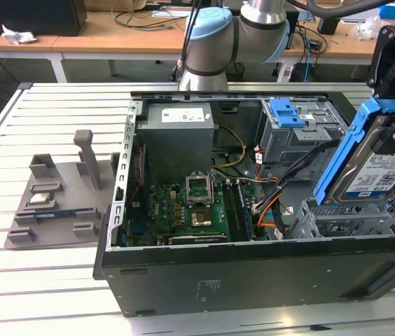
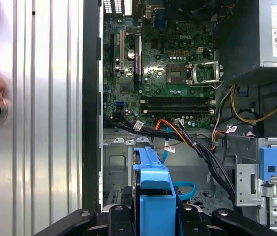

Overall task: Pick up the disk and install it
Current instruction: 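Insert the disk into the insertion slot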

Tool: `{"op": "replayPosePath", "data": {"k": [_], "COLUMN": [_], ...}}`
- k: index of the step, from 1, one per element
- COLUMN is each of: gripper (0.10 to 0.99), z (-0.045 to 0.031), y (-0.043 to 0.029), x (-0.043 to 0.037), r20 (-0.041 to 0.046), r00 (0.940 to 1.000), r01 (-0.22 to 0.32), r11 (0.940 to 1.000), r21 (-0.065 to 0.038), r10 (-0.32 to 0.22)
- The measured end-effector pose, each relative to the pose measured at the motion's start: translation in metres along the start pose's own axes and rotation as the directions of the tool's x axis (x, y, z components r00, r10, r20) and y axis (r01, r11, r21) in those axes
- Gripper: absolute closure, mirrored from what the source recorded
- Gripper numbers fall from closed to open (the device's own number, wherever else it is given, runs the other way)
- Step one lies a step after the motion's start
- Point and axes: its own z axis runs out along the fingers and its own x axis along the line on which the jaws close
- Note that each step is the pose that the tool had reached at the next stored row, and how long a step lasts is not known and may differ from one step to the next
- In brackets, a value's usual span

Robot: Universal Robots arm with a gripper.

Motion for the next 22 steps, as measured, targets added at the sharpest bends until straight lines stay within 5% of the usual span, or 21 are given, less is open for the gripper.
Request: {"op": "replayPosePath", "data": {"k": [22], "gripper": [0.718], "z": [0.0199], "y": [0.0012], "x": [0.0004], "r20": [-0.0013], "r00": [1.0000], "r01": [0.000], "r11": [1.0000], "r21": [0.000], "r10": [0.000]}}
